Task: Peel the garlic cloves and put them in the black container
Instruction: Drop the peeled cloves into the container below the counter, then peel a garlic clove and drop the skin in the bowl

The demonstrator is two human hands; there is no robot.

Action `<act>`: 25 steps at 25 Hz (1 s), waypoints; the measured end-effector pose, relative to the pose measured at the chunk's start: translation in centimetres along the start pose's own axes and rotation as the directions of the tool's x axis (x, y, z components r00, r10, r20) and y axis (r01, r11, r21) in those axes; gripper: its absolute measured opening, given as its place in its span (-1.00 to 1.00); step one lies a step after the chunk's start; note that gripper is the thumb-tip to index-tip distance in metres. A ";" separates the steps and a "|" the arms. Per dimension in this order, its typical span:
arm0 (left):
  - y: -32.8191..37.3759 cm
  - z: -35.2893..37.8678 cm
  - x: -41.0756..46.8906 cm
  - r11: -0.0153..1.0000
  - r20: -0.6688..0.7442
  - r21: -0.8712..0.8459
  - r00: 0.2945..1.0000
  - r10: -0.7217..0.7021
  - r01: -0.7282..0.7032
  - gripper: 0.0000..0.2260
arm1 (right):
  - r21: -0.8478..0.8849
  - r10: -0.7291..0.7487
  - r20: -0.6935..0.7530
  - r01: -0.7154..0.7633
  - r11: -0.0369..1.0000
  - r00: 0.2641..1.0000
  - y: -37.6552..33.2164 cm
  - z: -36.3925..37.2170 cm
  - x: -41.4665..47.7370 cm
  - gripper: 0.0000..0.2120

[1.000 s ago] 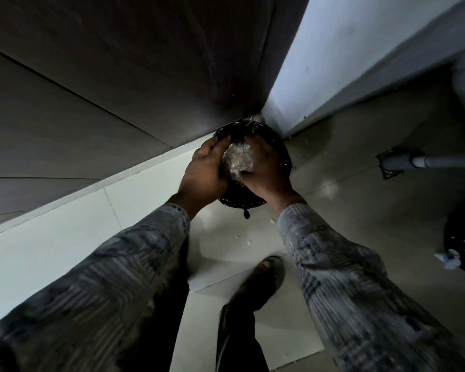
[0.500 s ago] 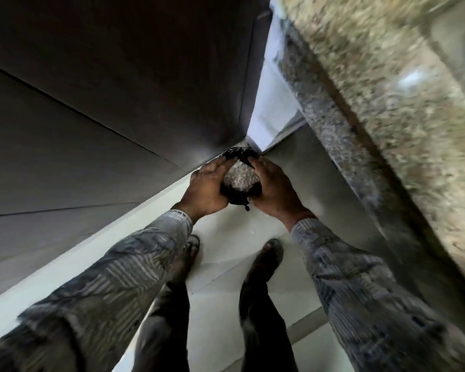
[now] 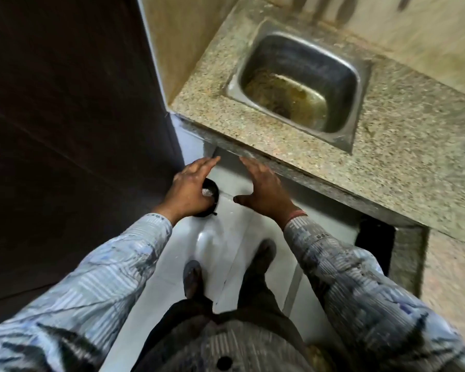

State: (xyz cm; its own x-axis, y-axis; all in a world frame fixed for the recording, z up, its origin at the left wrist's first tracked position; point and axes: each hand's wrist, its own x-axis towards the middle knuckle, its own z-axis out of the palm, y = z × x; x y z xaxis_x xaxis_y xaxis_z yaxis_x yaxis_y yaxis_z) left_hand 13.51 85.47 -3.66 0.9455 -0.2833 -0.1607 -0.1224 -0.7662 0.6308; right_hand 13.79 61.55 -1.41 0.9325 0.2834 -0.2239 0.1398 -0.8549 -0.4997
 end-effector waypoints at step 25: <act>56.1 29.8 3.9 0.520 0.508 -0.217 0.359 0.783 -0.826 -0.03 | 0.472 0.730 -0.603 -0.594 0.652 0.321 28.5 -17.7 -45.6 -0.08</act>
State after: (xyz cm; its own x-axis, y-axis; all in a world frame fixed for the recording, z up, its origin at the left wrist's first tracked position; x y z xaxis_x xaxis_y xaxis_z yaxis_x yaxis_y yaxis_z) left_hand 1.29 24.18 8.52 0.0905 -0.9946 0.0500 -0.7789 -0.0394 0.6259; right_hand -18.88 16.56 9.37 0.6024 -0.7952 0.0684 -0.6196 -0.5200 -0.5879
